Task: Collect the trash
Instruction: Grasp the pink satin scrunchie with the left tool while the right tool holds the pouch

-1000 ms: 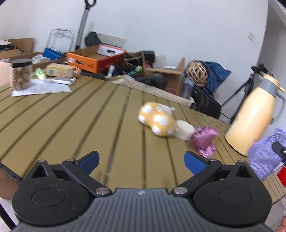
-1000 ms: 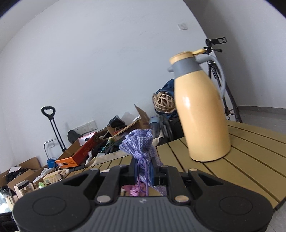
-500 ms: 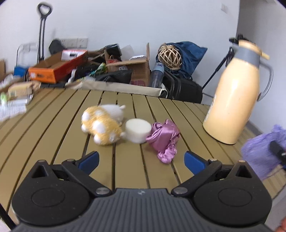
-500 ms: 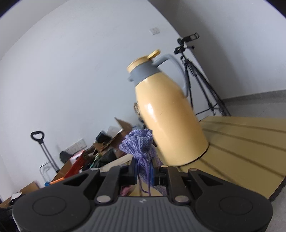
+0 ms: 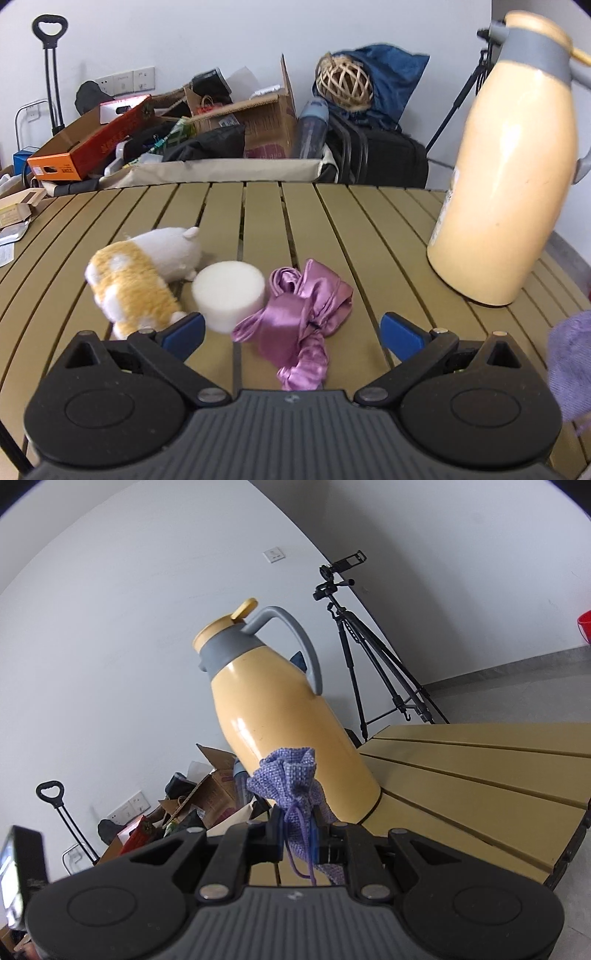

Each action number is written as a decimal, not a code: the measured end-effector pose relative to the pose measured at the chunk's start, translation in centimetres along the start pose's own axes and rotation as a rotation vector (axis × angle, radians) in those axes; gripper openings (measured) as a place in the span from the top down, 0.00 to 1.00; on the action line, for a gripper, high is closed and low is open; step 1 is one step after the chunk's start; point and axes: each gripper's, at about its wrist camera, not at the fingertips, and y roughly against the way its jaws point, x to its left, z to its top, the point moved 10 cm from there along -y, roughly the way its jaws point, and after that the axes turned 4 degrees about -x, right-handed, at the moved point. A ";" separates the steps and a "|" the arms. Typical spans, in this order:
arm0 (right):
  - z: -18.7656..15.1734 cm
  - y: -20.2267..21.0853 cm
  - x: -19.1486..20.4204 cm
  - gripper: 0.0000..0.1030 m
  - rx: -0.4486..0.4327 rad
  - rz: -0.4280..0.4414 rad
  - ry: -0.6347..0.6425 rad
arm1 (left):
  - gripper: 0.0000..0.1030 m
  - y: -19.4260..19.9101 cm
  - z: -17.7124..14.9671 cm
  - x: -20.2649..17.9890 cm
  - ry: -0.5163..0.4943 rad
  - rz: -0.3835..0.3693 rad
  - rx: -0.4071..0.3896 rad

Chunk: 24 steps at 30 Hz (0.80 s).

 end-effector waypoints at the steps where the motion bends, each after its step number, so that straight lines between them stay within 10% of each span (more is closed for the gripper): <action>1: 0.0 0.1 0.0 0.88 0.002 0.002 -0.005 | 0.01 -0.5 0.0 -0.1 -0.001 0.003 0.009; 11: 0.1 0.1 0.3 0.88 -0.002 0.019 -0.017 | 0.42 -3.7 -0.8 -1.2 -0.065 0.051 0.070; 24: 0.2 0.2 -0.1 0.88 -0.005 0.022 -0.051 | 0.65 -4.4 -1.8 -1.7 -0.147 0.091 0.093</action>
